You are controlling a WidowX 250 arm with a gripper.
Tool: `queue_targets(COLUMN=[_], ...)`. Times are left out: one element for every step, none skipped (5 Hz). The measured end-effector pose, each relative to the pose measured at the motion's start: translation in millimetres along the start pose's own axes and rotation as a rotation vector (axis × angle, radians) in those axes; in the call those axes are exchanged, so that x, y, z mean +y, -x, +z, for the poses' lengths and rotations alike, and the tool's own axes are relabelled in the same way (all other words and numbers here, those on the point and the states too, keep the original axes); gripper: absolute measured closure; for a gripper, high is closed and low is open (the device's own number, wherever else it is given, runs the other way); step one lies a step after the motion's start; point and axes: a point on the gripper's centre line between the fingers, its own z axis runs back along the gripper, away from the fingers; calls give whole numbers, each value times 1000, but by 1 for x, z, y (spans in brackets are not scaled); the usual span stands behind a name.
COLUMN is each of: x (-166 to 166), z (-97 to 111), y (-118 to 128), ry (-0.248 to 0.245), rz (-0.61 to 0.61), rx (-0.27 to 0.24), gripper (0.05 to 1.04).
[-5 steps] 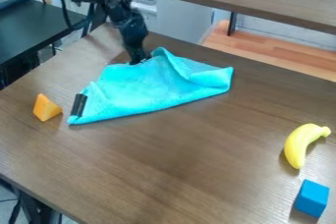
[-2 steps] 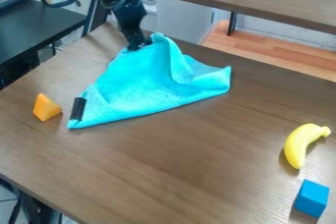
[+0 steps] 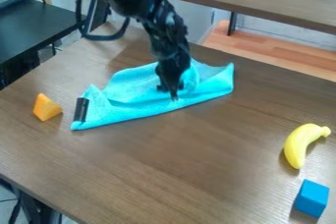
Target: Unfold the cloth from top left to bottom right
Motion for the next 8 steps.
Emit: queue_targets(x=[-27, -52, -58, -61, -63, -76, -90, -111], z=[-4, 20, 54, 79, 86, 87, 88, 89], y=[5, -1, -2, -4, -2, -8, -9, -9], ry=[6, 47, 67, 104, 149, 213, 268, 306], rz=[-31, -58, -64, -52, -40, -40, -27, -23], rx=[42, 18, -37, -58, -8, 32, 58, 85], gripper=[1031, 1031, 1031, 1032, 1032, 1032, 1032, 1032])
